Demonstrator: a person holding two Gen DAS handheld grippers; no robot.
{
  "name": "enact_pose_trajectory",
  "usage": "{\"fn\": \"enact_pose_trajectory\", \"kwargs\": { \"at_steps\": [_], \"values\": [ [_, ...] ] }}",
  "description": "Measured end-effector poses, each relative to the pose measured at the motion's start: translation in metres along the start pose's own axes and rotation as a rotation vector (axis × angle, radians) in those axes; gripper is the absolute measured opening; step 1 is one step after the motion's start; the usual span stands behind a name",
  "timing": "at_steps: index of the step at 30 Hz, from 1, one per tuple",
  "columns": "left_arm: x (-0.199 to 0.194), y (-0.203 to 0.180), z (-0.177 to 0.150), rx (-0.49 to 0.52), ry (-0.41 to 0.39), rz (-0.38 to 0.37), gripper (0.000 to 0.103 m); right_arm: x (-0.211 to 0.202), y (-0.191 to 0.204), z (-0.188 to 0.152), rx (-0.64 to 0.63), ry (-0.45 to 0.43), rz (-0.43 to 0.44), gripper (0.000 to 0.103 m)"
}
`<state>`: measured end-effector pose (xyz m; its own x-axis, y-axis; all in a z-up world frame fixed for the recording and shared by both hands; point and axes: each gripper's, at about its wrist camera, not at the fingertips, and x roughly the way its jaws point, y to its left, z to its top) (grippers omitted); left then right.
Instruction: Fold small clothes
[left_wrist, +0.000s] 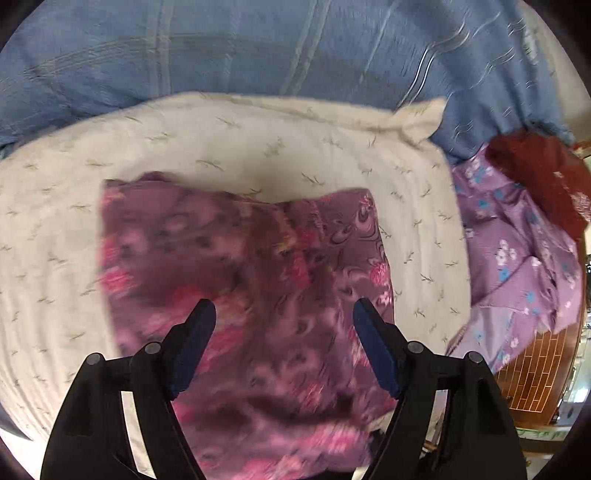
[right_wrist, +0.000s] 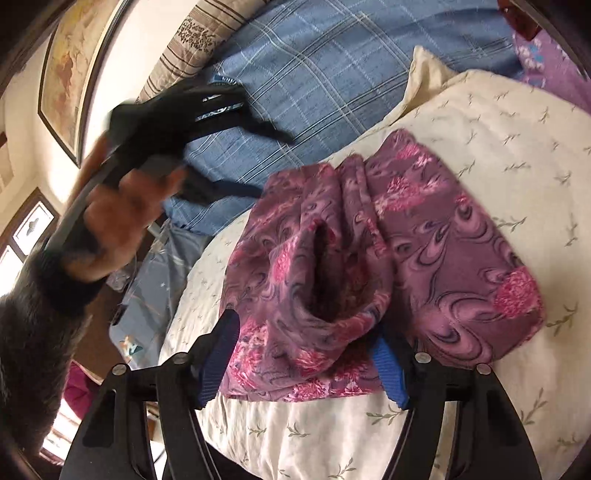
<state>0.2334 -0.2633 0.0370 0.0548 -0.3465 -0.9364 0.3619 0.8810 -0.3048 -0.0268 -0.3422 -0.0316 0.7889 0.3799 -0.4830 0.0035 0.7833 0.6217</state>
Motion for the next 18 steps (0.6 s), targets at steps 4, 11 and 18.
{"fn": "enact_pose_trajectory", "kwargs": {
  "at_steps": [4,11,18],
  "values": [
    [0.033,-0.022,0.016,0.043,0.054,0.075,0.077,0.005,-0.007,0.0,0.011,0.014,0.039,0.07],
    [0.067,-0.037,0.021,0.089,0.096,0.146,0.077,0.004,-0.01,0.008,-0.009,-0.02,0.12,0.057],
    [0.061,-0.036,0.0,0.113,0.088,0.144,0.021,0.022,-0.018,0.01,0.001,-0.008,0.06,0.027]
  ]
}}
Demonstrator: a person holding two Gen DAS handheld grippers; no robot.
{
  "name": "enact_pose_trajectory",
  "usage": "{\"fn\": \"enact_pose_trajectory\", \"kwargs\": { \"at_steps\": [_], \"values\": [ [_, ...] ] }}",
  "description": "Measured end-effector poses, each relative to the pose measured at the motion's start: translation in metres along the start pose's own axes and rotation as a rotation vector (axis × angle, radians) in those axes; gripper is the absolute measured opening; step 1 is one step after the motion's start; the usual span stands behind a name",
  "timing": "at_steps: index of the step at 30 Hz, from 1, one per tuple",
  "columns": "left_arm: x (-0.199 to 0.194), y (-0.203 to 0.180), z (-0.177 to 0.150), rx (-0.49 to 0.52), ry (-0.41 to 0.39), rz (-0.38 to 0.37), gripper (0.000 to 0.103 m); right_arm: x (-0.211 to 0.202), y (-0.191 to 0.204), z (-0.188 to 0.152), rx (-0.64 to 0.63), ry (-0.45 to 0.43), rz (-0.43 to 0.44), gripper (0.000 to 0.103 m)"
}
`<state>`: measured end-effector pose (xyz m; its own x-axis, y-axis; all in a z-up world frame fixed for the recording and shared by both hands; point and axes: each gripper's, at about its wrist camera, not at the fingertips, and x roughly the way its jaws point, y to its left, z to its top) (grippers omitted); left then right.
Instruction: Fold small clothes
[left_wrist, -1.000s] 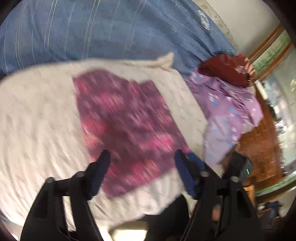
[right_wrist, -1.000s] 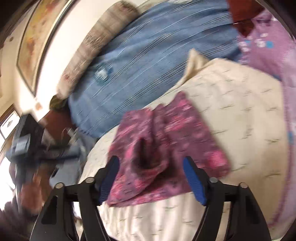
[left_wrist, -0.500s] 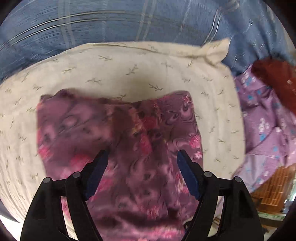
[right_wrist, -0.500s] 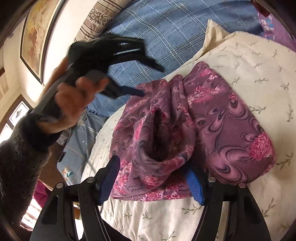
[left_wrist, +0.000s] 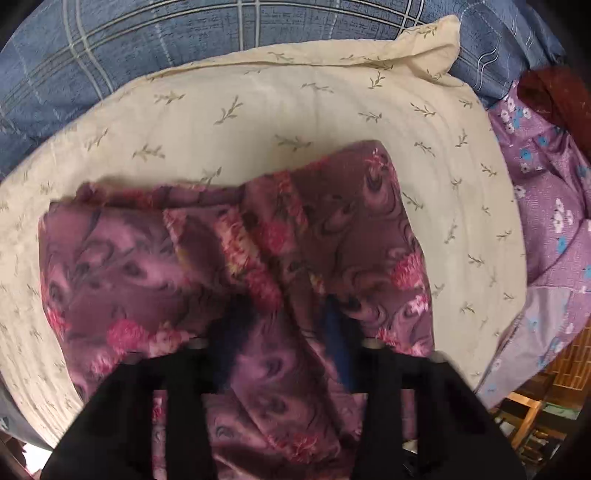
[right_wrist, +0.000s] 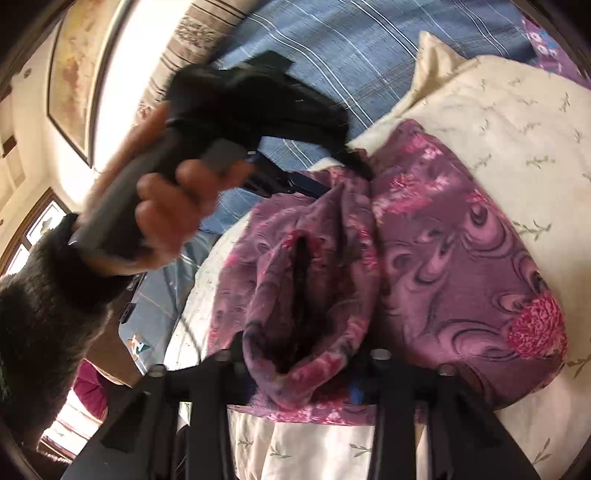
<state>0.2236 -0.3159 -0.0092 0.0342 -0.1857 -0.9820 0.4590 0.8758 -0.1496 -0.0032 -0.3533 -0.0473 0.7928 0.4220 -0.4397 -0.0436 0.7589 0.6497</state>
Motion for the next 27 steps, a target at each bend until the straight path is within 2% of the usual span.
{"fn": "enact_pose_trajectory", "kwargs": {
  "at_steps": [1,2,7,10,13,15,17,19,21,23,24,25,27],
  "values": [
    [-0.002,0.003,-0.003,-0.01,-0.005,-0.014,0.008,-0.001,-0.001,0.0,0.008,-0.001,0.001,0.019],
    [-0.004,0.006,-0.008,-0.028,-0.011,-0.041,0.008,-0.003,0.0,-0.001,0.007,0.003,0.006,0.016],
    [-0.022,0.016,-0.029,-0.077,-0.089,-0.102,0.006,-0.012,0.019,-0.002,-0.049,0.0,0.012,0.013],
    [-0.049,0.016,-0.031,-0.103,-0.146,-0.154,0.006,-0.021,0.03,0.001,-0.069,-0.019,0.026,0.013],
    [-0.082,-0.005,-0.036,-0.063,-0.226,-0.193,0.006,-0.036,0.037,0.008,-0.088,-0.072,0.034,0.013],
    [-0.095,-0.026,-0.034,-0.018,-0.251,-0.212,0.006,-0.054,0.035,0.011,-0.074,-0.127,0.032,0.013],
    [-0.091,-0.044,-0.034,0.018,-0.252,-0.215,0.006,-0.067,0.024,0.012,-0.049,-0.162,0.018,0.013],
    [-0.068,-0.058,-0.021,0.013,-0.227,-0.235,0.007,-0.072,0.002,0.01,0.011,-0.172,-0.009,0.013],
    [-0.042,-0.056,-0.015,-0.033,-0.187,-0.267,0.007,-0.067,-0.027,0.003,0.088,-0.145,-0.054,0.013],
    [-0.009,-0.052,-0.016,-0.076,-0.135,-0.261,0.007,-0.055,-0.048,-0.004,0.126,-0.085,-0.094,0.014],
    [-0.002,-0.047,-0.018,-0.106,-0.114,-0.266,0.007,-0.05,-0.057,-0.009,0.142,-0.067,-0.116,0.015],
    [0.004,-0.041,-0.019,-0.129,-0.099,-0.297,0.007,-0.048,-0.061,-0.01,0.148,-0.057,-0.102,0.018],
    [-0.008,-0.03,-0.024,-0.141,-0.114,-0.361,0.007,-0.05,-0.061,-0.009,0.145,-0.052,-0.096,0.024]
  ]
}}
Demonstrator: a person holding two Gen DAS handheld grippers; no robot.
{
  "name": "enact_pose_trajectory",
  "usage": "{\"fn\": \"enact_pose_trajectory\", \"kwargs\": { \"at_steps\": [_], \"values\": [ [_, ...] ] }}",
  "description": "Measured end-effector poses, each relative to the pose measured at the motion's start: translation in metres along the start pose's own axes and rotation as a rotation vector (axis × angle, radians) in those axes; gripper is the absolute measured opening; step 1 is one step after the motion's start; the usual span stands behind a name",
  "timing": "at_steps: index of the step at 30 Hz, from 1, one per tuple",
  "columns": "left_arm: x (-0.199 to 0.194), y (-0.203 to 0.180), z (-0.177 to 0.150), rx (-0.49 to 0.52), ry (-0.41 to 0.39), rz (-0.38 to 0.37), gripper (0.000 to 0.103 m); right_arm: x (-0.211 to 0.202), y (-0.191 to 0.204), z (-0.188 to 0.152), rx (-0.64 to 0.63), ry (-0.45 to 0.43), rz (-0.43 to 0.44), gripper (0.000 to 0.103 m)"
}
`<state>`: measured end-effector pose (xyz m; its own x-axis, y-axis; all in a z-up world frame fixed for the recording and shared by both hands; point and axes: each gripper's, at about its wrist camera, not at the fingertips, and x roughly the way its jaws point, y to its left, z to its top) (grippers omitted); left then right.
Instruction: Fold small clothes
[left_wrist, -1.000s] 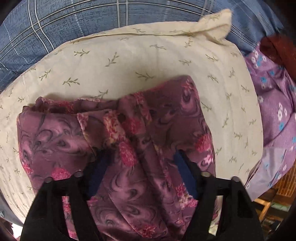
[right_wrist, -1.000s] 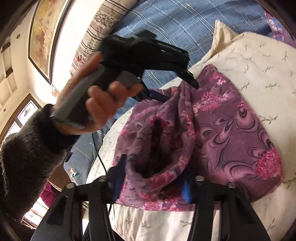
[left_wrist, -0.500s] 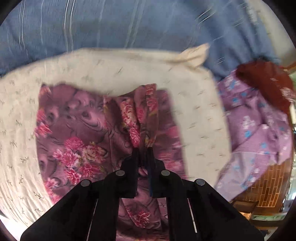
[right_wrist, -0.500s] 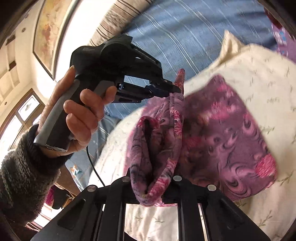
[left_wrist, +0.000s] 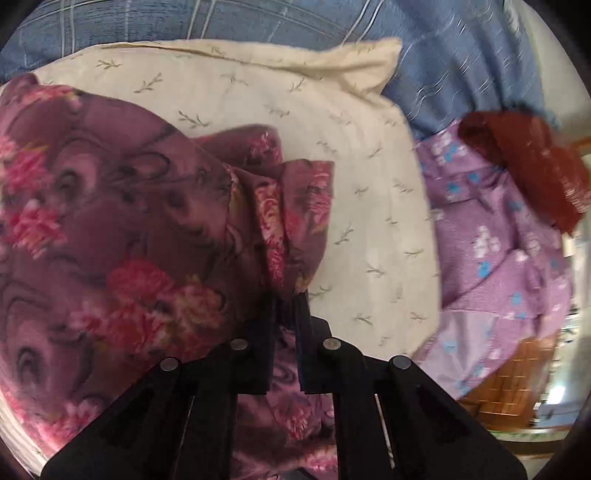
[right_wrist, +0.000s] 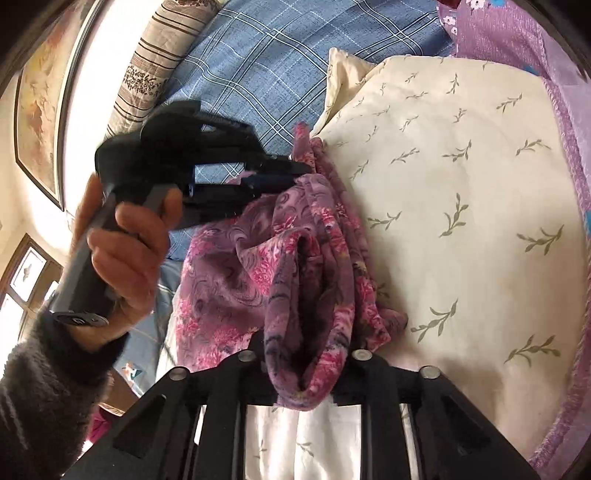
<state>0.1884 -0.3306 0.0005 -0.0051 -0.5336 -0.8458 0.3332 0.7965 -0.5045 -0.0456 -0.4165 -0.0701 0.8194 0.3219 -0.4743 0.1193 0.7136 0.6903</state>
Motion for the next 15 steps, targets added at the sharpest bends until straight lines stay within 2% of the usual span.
{"fn": "enact_pose_trajectory", "kwargs": {
  "at_steps": [1,3,4,5,6,7,9,10,13,15],
  "values": [
    [-0.011,0.0,-0.001,0.002,-0.017,-0.014,0.007,-0.003,0.003,0.003,-0.018,0.009,-0.006,0.027],
    [-0.061,0.008,-0.003,0.013,-0.124,-0.086,0.01,-0.018,0.009,0.004,-0.064,-0.01,-0.046,0.029],
    [-0.077,0.015,-0.004,0.015,-0.171,-0.1,0.022,-0.031,0.01,0.01,-0.077,-0.055,-0.06,0.03],
    [-0.1,0.026,-0.008,0.007,-0.239,-0.083,0.034,-0.041,0.011,0.017,-0.073,-0.096,-0.067,0.032],
    [-0.115,0.037,-0.011,-0.007,-0.29,-0.044,0.06,-0.05,0.013,0.022,-0.069,-0.135,-0.068,0.033],
    [-0.126,0.049,-0.016,-0.022,-0.335,-0.006,0.064,-0.057,0.017,0.034,-0.074,-0.171,-0.059,0.034],
    [-0.131,0.073,-0.024,-0.052,-0.337,-0.003,0.064,-0.051,0.033,0.063,-0.116,-0.156,-0.048,0.036],
    [-0.13,0.084,-0.026,-0.072,-0.315,-0.026,0.064,-0.042,0.043,0.074,-0.14,-0.116,-0.039,0.043],
    [-0.113,0.098,-0.034,-0.113,-0.266,-0.05,0.064,0.007,0.06,0.113,-0.145,0.011,-0.001,0.044],
    [-0.101,0.102,-0.037,-0.114,-0.233,-0.036,0.064,0.042,0.062,0.131,-0.112,0.068,-0.051,0.044]
  ]
}}
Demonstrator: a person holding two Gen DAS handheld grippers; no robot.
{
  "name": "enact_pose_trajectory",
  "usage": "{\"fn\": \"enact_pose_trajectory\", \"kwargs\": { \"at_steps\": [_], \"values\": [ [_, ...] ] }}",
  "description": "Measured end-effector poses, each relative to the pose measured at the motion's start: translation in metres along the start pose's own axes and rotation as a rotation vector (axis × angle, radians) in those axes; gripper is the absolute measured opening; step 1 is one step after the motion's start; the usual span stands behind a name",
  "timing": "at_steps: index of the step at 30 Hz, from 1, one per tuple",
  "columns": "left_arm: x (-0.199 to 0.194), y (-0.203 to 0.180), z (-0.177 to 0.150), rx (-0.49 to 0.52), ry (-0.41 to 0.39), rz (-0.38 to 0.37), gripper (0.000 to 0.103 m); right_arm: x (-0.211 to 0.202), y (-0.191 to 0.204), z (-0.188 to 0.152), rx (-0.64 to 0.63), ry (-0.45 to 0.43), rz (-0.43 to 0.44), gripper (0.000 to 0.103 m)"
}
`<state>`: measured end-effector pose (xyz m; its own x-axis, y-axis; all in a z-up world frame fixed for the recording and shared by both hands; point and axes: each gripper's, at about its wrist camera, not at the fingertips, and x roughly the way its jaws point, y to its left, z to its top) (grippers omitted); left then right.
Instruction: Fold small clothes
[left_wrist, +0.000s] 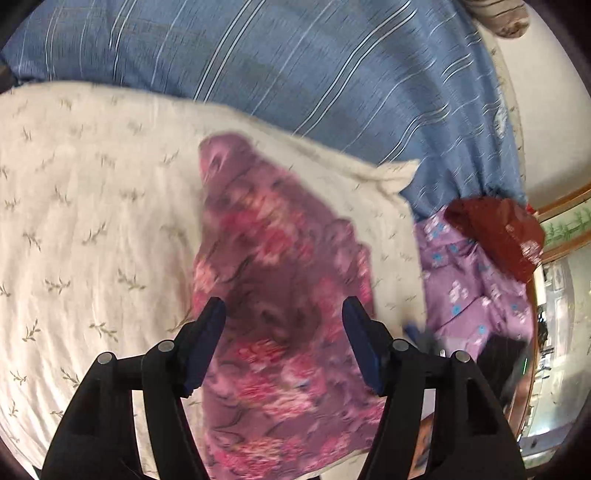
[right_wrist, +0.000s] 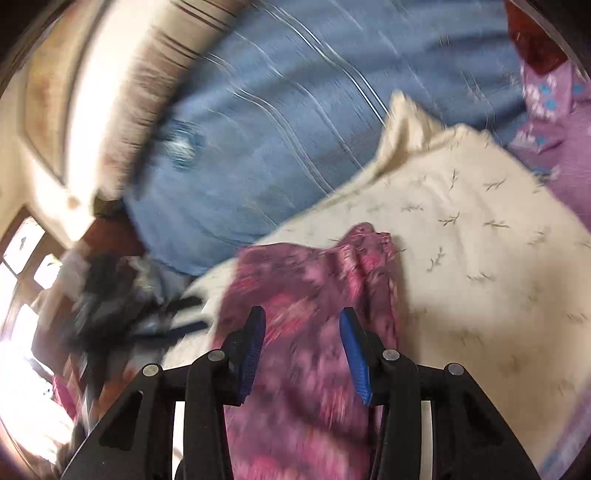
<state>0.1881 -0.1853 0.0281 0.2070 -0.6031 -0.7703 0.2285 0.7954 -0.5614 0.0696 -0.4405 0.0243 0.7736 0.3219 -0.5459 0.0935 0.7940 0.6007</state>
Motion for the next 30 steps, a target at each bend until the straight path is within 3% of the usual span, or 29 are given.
{"fn": "enact_pose_trajectory", "kwargs": {
  "at_steps": [3,5,6,7,8,9,11,13,18,22,24,25,27,30],
  "values": [
    [0.005,0.007,-0.001,-0.006,0.022,-0.008,0.064,0.043,-0.003,0.014,-0.011,0.067,-0.096,0.044],
    [0.01,0.012,0.0,-0.01,0.025,-0.014,0.064,0.065,-0.003,0.017,-0.047,0.098,-0.211,0.043],
    [0.013,0.012,0.0,-0.006,0.027,-0.017,0.064,0.073,-0.004,0.018,-0.057,0.111,-0.225,0.039],
    [0.015,0.011,0.001,-0.003,0.03,-0.017,0.064,0.079,-0.002,0.018,-0.073,0.134,-0.201,0.012],
    [0.017,0.01,0.002,0.003,0.024,-0.019,0.064,0.083,0.002,0.018,-0.099,0.162,-0.178,0.005],
    [0.018,0.009,0.003,0.01,0.012,-0.019,0.064,0.079,0.011,0.02,-0.141,0.154,-0.177,0.005],
    [0.018,0.011,0.005,0.028,-0.023,0.004,0.064,0.056,0.025,0.031,-0.208,0.052,-0.158,0.005],
    [0.028,0.012,0.009,0.038,-0.028,0.041,0.064,0.047,0.013,0.044,-0.152,0.004,-0.163,0.005],
    [0.064,0.015,0.012,0.047,0.045,0.114,0.064,0.097,-0.035,0.034,-0.096,0.158,-0.328,0.006],
    [0.032,0.015,0.004,0.045,0.05,0.041,0.064,0.064,-0.025,0.033,-0.068,0.106,-0.24,0.014],
    [0.008,0.018,-0.009,0.061,0.046,0.001,0.065,0.044,-0.021,0.026,-0.076,0.134,-0.171,0.019],
    [-0.003,0.02,-0.018,0.064,0.042,-0.017,0.068,0.029,-0.02,0.016,-0.081,0.147,-0.138,0.028],
    [-0.019,0.025,-0.041,0.07,0.033,-0.067,0.075,0.01,-0.021,-0.005,-0.079,0.159,-0.131,0.042],
    [-0.009,0.025,-0.07,0.064,0.08,-0.066,0.078,0.008,-0.021,-0.031,-0.066,0.208,-0.136,0.045]
  ]
}}
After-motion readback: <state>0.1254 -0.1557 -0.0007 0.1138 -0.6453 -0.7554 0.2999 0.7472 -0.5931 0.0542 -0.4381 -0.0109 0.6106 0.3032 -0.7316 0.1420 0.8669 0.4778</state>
